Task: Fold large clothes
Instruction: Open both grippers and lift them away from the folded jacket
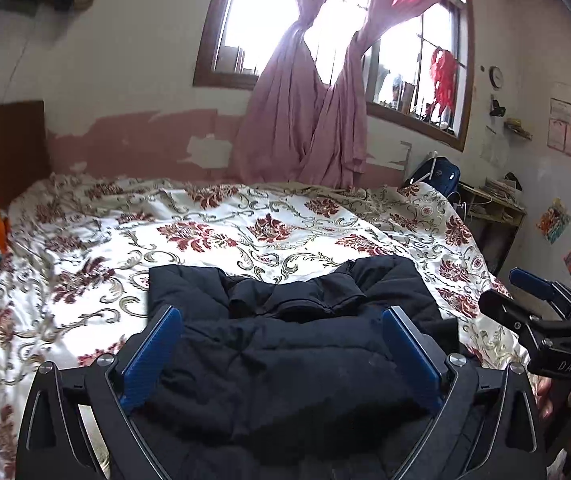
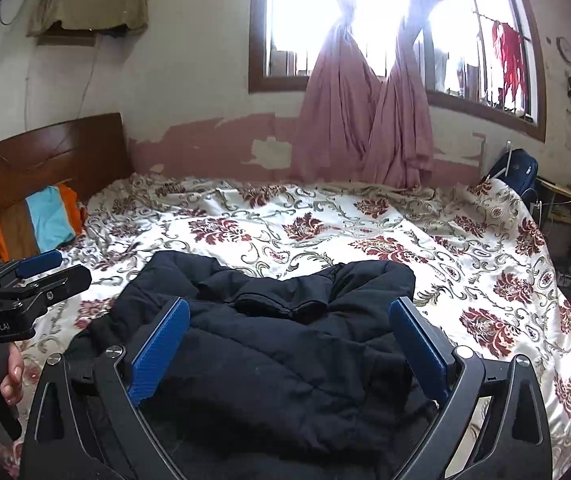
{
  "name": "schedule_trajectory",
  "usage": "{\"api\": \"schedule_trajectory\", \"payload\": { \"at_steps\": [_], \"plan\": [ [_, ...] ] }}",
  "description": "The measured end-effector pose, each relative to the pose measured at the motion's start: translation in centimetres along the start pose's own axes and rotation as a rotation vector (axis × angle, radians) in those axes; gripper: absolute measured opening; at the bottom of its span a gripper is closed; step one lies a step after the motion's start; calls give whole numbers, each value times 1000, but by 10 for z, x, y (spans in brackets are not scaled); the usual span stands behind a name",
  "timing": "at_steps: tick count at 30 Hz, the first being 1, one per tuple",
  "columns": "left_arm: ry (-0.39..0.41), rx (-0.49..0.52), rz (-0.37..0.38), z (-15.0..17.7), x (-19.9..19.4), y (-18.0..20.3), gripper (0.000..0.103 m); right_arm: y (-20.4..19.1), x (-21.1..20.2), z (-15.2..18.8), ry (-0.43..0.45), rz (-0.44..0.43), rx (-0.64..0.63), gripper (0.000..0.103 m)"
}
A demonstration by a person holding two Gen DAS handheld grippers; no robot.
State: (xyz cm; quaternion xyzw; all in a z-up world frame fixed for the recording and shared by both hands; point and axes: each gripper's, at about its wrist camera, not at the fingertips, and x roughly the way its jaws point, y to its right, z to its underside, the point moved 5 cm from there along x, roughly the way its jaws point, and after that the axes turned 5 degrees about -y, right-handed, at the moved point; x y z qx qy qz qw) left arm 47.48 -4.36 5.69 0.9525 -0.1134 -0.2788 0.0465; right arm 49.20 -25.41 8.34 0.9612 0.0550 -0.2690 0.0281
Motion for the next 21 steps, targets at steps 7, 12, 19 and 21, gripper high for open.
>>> {"api": "schedule_trajectory", "payload": {
  "at_steps": [7,12,19,21],
  "plan": [
    [35,9,8,21,-51,9,103,-10,-50,18,50,-18,-4,99],
    [42,-19,5,36,-78,8,103,-23,-83,32,96,-33,-10,99],
    [85,33,-91,51,-119,9,103,-41,-123,52,171,-77,-29,99],
    [88,41,-108,57,-129,8,103,-45,-128,59,166,-77,-49,99]
  ]
}}
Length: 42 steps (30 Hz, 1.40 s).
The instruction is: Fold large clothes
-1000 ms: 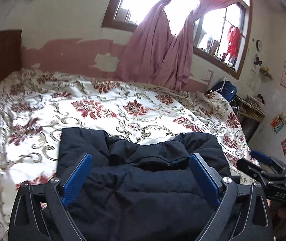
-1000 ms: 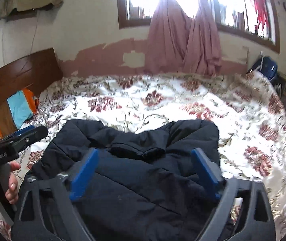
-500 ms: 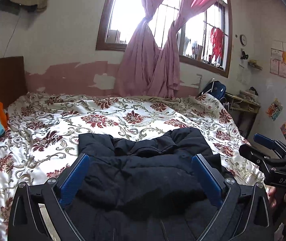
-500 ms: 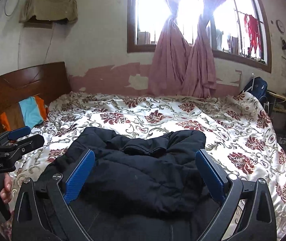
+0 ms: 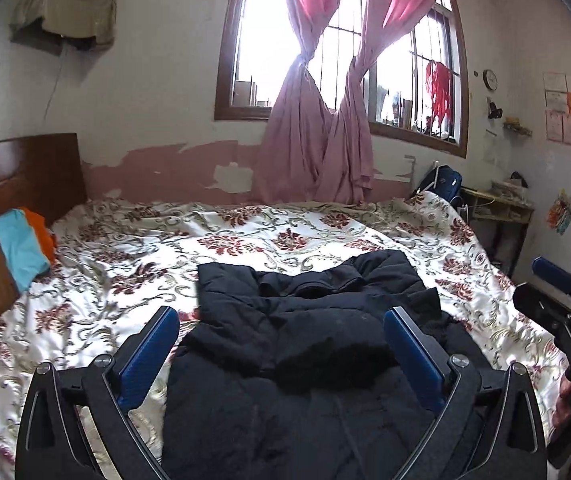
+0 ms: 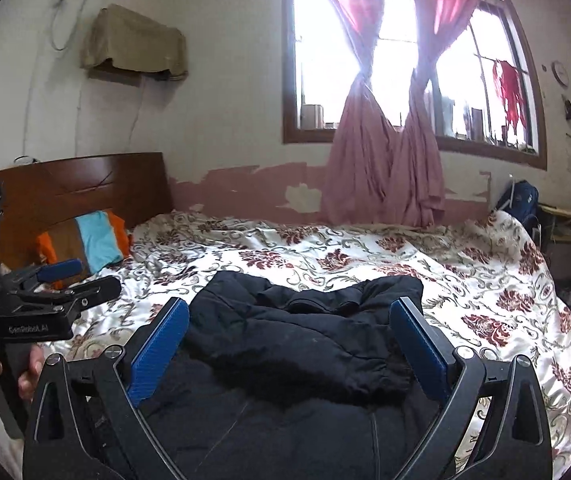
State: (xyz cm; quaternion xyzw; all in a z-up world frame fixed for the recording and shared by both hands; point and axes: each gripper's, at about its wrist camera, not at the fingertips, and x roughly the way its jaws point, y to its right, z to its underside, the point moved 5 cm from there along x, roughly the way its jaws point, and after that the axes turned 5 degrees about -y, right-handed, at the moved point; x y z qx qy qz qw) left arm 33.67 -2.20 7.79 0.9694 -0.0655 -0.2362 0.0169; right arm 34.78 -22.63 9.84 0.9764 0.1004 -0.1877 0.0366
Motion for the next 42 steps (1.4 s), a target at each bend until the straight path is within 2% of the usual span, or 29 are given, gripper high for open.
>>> {"api": "schedule_trajectory", "payload": {
  "at_steps": [7,13,25,42],
  "plan": [
    [17,-10,-39,21,-34,-9,103,-10,-28,17,14,-11,-16,99],
    [28,-37,-44,38,-54,-12,103,-10,-49,33,18,-6,-15,99],
    [52,2,-60,61,-89,-6,103,-13,-79,53,24,0,15,99],
    [16,18,-71,97,-110,-5,103,-23,-104,83,3,20,-22,99]
  ]
}}
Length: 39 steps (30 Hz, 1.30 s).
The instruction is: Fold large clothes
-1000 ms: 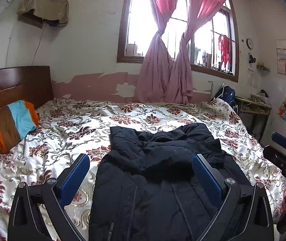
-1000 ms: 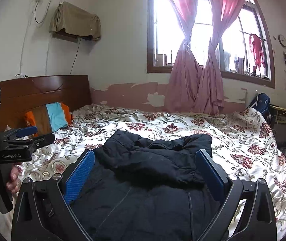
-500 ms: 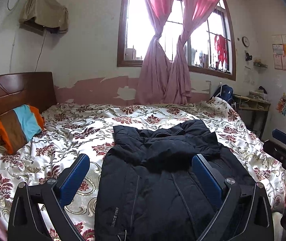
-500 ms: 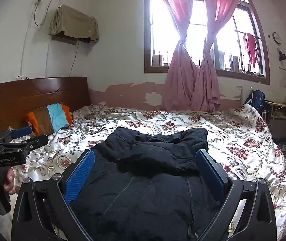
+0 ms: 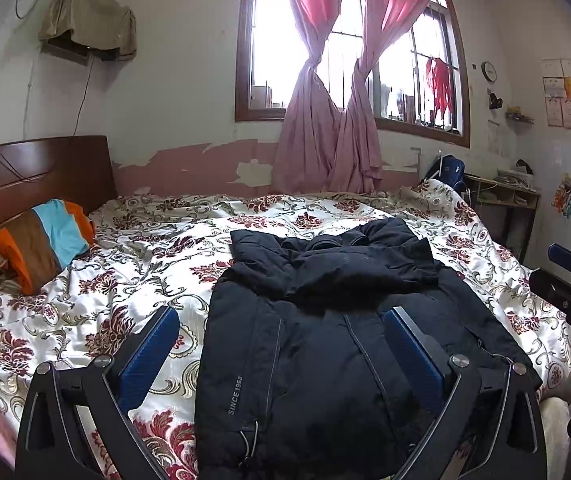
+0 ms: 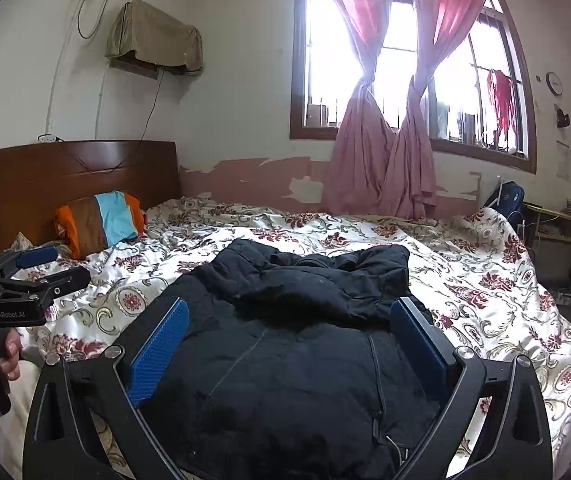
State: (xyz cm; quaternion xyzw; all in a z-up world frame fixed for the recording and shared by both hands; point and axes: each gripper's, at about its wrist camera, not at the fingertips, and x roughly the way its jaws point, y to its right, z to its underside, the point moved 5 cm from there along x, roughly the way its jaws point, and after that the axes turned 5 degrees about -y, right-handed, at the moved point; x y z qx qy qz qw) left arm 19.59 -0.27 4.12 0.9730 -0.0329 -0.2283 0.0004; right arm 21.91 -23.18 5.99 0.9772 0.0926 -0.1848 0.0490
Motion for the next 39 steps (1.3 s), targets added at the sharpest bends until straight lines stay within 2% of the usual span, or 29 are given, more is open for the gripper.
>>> {"api": "schedule_trajectory", "payload": {
  "at_steps": [12,20,28,33,39],
  "plan": [
    [-32,42,10,21,2,9,103,-1,6,28,-73,0,14,99],
    [-84,53,15,40,17,14,103,3,17,52,-141,13,41,99],
    [-130,70,14,61,27,6,103,8,24,74,-206,23,27,99],
    [-142,116,-1,75,31,-2,103,7,26,82,-240,14,7,99],
    [-166,155,57,95,32,-8,103,-1,29,96,-281,12,-59,99]
  ]
}}
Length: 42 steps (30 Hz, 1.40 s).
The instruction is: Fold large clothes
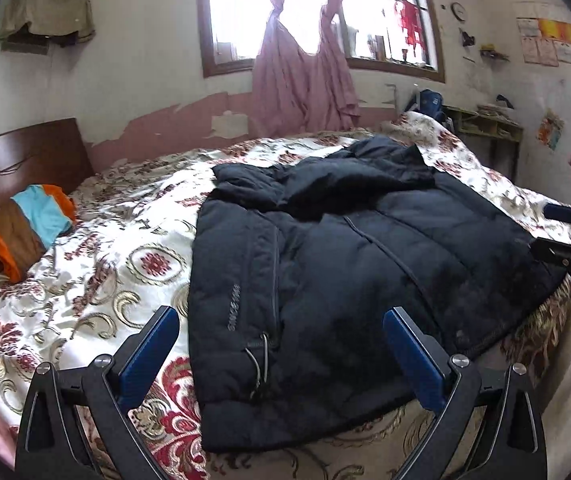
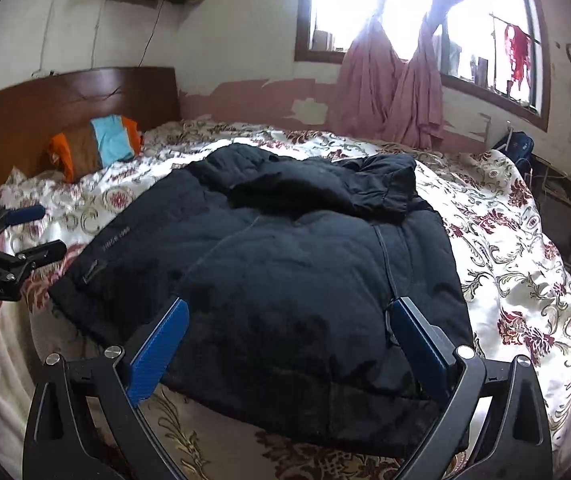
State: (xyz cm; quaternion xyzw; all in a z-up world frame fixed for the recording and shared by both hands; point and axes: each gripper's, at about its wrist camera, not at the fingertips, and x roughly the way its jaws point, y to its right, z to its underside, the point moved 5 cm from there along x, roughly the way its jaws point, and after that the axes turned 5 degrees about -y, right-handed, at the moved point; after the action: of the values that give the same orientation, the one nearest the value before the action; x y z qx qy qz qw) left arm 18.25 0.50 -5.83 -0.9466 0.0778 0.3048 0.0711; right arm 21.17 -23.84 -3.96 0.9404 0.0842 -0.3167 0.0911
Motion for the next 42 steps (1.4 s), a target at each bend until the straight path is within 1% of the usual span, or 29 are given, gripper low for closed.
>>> {"api": "schedule_trajectory", "payload": {
  "at_steps": [6,10,12,14,18,22,25,29,32,34,37,40,42],
  "plan": [
    [-69,44,49,23,12,3,103,-5,13,19,-84,-6,-40,99],
    [-126,29,80,45,22,4,103,-1,24,35,-156,-12,-50,99],
    [-159,33,76,54,27,6,103,2,29,44,-193,-7,-53,99],
    [-187,63,64,64,32,9,103,4,30,50,-208,1,-64,99],
    [-221,157,28,78,40,19,103,5,32,59,-235,35,-100,99],
    [-229,237,1,86,45,31,103,-1,34,66,-250,99,-171,99],
    [-228,279,-8,88,47,39,103,-6,36,67,-259,137,-208,99],
    [-231,346,-66,93,54,48,103,-9,39,69,-273,168,-233,99],
    [-230,359,-106,95,59,50,103,-9,43,69,-282,203,-252,99],
    [-218,367,-136,95,61,52,103,-9,47,71,-294,256,-270,99],
    [-197,379,-161,95,64,55,103,-6,57,72,-317,347,-303,99],
    [-179,385,-174,95,64,58,103,-6,60,69,-304,381,-307,99],
    [-166,393,-178,94,63,59,103,-2,59,64,-280,402,-293,99]
  ]
}}
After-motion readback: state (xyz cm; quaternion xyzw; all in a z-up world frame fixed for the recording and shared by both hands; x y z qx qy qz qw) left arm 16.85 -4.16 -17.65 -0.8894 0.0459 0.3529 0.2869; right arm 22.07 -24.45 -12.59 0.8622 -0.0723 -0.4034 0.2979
